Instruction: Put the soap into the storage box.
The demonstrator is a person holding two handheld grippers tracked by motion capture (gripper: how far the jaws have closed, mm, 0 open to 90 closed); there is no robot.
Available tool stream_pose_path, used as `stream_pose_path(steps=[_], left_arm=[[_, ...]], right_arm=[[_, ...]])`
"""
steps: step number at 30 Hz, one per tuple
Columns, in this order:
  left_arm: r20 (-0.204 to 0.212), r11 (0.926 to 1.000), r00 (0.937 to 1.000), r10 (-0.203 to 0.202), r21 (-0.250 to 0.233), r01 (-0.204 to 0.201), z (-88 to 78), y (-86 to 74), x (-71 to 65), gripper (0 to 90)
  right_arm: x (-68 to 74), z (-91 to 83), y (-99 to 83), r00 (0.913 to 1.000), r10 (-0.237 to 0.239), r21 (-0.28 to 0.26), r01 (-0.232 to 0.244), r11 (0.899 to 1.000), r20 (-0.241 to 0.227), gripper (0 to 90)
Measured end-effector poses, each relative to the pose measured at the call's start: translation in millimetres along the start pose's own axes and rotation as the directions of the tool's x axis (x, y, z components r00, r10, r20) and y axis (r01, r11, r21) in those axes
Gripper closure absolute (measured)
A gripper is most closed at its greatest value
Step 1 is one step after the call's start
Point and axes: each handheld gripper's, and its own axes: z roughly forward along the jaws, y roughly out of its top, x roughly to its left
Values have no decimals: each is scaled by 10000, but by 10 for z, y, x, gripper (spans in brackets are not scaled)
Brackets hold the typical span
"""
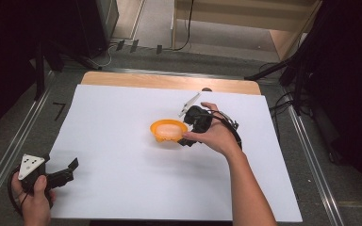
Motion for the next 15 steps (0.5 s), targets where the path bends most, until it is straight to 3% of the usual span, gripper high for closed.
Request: stream_pose_path(steps=[1, 3, 10, 12, 15], left_arm=[[7, 10000, 10000, -37, -34, 37, -3, -1, 1, 0], [25, 10000, 10000, -49, -11, 49, -3, 0, 5, 0], [-8, 10000, 10000, 38, 38, -38, 2, 2, -1, 0], [-16, 10000, 10000, 28, 19, -28, 1, 1, -2, 0], [-25, 10000, 10000, 36, 18, -36, -1, 0, -5, 0]], right_arm=[[3, -18, -86, 9996, 228, -118, -225, 9997, 192, 23], [8, -38, -175, 9986, 489, -348, -481, 9982, 210, 0], [15, -124, -436, 9925, 1107, -857, -1060, 9907, 523, 0], [21, -175, -568, 9853, 1621, -1088, -1555, 9818, 545, 0], [32, -204, -662, 9803, 1906, -1258, -1829, 9750, 523, 0]])
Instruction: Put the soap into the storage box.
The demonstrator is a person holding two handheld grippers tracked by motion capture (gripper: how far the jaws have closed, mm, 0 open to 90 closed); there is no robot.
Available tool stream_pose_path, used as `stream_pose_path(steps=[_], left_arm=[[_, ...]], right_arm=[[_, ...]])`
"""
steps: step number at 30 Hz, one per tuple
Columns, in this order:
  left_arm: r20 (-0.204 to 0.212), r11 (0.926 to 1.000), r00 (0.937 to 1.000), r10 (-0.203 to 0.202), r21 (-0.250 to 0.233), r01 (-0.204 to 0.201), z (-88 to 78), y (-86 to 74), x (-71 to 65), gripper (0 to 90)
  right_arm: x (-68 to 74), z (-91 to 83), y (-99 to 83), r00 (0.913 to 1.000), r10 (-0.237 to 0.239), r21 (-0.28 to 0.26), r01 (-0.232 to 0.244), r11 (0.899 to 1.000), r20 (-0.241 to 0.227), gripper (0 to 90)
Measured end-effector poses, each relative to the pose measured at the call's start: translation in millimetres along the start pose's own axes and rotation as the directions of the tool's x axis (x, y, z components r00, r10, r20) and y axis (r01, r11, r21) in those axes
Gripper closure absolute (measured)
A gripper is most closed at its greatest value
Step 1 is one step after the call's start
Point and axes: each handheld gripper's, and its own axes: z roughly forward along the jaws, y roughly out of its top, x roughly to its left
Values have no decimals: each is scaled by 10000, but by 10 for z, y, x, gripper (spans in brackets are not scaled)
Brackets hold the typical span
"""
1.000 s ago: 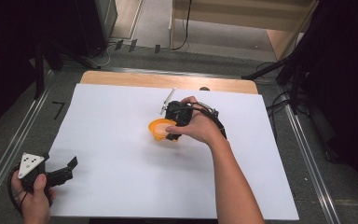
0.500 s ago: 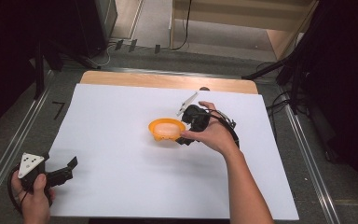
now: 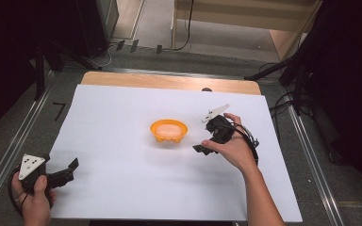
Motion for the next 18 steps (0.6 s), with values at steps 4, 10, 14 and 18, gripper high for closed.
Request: stream_pose_path(steps=[4, 10, 14, 18], left_arm=[[-15, 10000, 10000, 21, 28, -21, 1, 1, -2, 0], [-4, 10000, 10000, 22, 42, -22, 1, 2, -2, 0], [-5, 10000, 10000, 31, 15, -30, 0, 1, -3, 0], [-17, 10000, 10000, 36, 14, -36, 0, 0, -4, 0]], right_arm=[[-19, -66, -187, 9992, 336, -81, -334, 9994, 222, 0], [-39, -149, -456, 9953, 856, -269, -844, 9961, 455, 0], [-42, -189, -609, 9930, 1051, -484, -1025, 9936, 546, 0], [-35, -232, -782, 9883, 1334, -642, -1288, 9896, 734, 0]])
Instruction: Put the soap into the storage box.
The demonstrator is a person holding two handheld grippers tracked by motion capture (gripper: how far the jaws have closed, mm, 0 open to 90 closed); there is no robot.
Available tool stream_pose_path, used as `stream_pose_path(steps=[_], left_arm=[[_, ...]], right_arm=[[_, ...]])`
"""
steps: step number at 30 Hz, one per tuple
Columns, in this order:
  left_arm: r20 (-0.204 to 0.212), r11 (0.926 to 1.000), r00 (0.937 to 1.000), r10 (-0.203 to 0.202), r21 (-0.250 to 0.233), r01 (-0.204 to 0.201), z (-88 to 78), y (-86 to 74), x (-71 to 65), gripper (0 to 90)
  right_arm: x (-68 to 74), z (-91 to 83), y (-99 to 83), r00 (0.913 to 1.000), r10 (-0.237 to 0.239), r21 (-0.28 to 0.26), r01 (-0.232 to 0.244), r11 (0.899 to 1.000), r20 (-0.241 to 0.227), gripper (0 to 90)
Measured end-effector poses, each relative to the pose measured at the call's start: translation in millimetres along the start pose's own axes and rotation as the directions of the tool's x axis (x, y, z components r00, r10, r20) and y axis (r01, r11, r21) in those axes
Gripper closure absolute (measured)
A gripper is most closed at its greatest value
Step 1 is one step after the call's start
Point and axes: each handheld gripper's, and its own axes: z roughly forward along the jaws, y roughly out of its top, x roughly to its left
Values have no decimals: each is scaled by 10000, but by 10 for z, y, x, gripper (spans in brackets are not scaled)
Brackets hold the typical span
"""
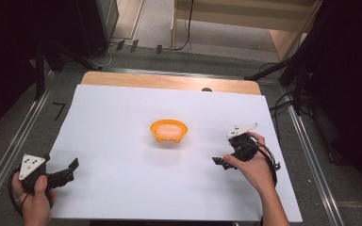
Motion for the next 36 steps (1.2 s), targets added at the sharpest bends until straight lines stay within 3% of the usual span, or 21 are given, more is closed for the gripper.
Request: stream_pose_path(steps=[7, 17, 22, 36], left_arm=[[-15, 10000, 10000, -12, -13, 12, 1, -1, -1, 0], [-35, 10000, 10000, -31, 25, 31, -2, 1, 0, 0], [-35, 10000, 10000, -27, 14, 27, 2, 1, -3, 0], [-21, 10000, 10000, 15, 6, -15, -1, 0, -5, 0]], right_arm=[[-38, -56, -207, 9993, 194, -352, -183, 9992, 318, 8], [-45, -142, -497, 9974, 587, -855, -549, 9948, 428, 14], [-42, -176, -642, 9981, 428, -1082, -377, 9934, 446, 14], [-72, -379, -1100, 9904, 1024, -1928, -829, 9777, 930, 14]])
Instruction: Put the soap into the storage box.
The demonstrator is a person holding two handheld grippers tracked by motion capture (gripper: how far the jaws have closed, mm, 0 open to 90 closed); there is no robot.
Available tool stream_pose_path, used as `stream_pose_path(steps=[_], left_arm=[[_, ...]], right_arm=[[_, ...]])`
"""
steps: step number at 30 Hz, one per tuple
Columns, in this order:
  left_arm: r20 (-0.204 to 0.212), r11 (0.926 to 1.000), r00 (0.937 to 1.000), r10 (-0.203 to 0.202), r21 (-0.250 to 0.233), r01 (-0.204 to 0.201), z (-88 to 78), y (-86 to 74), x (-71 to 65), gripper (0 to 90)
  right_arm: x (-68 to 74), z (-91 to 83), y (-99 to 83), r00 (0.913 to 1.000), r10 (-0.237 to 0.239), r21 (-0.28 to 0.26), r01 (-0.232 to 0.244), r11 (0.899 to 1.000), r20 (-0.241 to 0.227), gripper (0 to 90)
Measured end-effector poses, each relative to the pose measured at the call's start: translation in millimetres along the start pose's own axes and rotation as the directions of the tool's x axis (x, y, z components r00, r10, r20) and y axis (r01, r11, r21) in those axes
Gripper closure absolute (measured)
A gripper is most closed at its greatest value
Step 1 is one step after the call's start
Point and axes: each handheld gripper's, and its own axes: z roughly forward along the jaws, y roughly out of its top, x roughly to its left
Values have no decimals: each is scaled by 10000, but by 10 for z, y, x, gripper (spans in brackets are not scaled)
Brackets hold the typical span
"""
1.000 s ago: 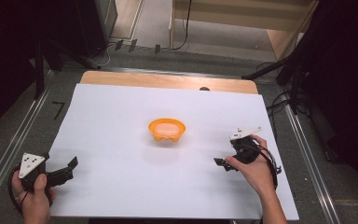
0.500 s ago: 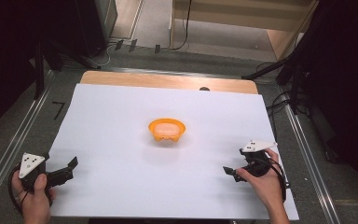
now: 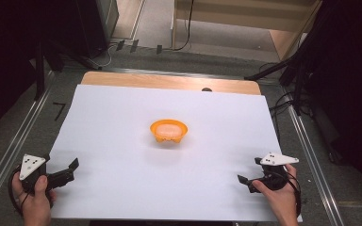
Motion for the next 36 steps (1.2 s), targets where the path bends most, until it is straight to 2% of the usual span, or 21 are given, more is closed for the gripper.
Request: stream_pose_path(steps=[4, 6, 16, 21, 25, 28, 30, 36], left_arm=[[-5, 10000, 10000, 14, -15, -14, -1, -1, -1, 0], [-19, 10000, 10000, 16, -37, -16, -4, -2, -1, 0], [-2, 10000, 10000, 19, -71, -19, -6, -3, -2, 0], [-8, 10000, 10000, 38, -79, -38, -7, -4, -2, 0], [-28, 9999, 10000, 76, -96, -76, -12, -5, -2, 0], [-45, 9999, 10000, 52, -144, -53, -17, -7, -6, 0], [-54, 9999, 10000, 42, -144, -43, -17, -7, -5, 0], [-72, 9999, 10000, 66, -159, -67, -16, -8, -7, 0]], right_arm=[[-36, -61, -87, 9999, 109, -154, -108, 9998, 101, 14], [-67, -130, -168, 9991, 383, -337, -377, 9987, 170, 14], [-166, -324, -405, 9946, 925, -661, -893, 9938, 465, 14], [-213, -457, -534, 9900, 1317, -1102, -1256, 9859, 499, 14], [-225, -498, -603, 9888, 1392, -1311, -1311, 9827, 546, 13], [-246, -551, -690, 9838, 1722, -1881, -1602, 9690, 491, 13], [-248, -572, -703, 9818, 1832, -2070, -1694, 9636, 496, 13], [-241, -569, -710, 9817, 1830, -2075, -1683, 9637, 535, 14]])
